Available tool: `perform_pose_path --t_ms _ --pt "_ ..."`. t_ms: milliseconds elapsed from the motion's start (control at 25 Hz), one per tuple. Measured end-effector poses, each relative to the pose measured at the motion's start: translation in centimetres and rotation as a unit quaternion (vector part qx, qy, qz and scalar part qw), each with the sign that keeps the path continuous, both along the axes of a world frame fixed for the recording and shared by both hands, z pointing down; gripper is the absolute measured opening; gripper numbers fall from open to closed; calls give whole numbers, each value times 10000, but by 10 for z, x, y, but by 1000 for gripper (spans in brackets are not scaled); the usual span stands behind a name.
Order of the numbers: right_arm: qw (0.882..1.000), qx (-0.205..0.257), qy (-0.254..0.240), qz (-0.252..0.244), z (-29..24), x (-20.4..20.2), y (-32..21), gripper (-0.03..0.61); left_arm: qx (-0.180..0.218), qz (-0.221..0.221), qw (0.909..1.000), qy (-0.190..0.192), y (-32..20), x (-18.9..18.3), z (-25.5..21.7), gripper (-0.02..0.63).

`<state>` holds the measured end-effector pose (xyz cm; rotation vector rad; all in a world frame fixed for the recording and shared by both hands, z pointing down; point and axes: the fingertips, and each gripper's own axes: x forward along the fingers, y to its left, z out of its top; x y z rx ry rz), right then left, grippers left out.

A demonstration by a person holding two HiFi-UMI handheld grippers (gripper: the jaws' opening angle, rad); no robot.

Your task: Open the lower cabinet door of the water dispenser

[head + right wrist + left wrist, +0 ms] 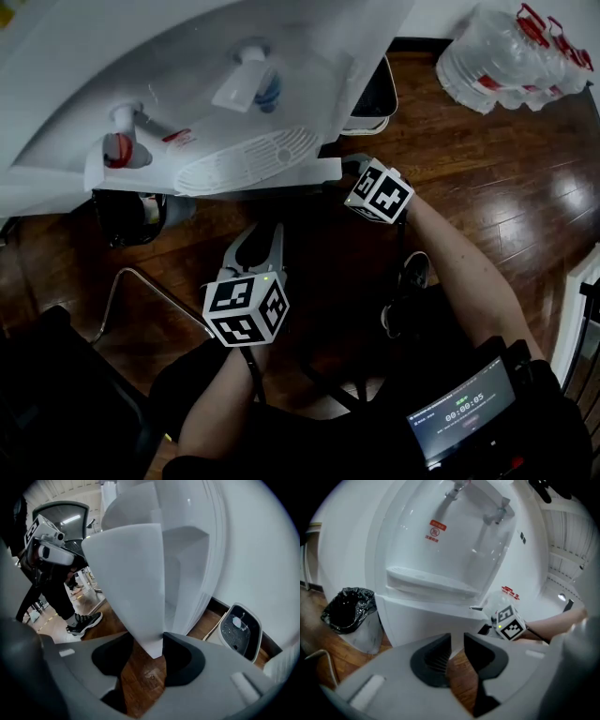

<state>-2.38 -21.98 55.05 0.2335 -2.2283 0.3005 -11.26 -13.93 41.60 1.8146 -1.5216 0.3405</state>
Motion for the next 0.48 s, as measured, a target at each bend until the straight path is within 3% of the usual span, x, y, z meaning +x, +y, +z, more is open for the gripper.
perform_pose_path --t_ms 160,280,480 --pt "9993 -69 123 -356 -3 2 35 192 -68 -175 9998 -15 15 -2 3 112" --pt "9982 203 329 -463 -10 0 55 190 -71 -257 9996 48 31 2 5 110" --pt "9982 315 494 -96 -11 -7 88 189 -55 -227 9996 165 62 12 6 110"
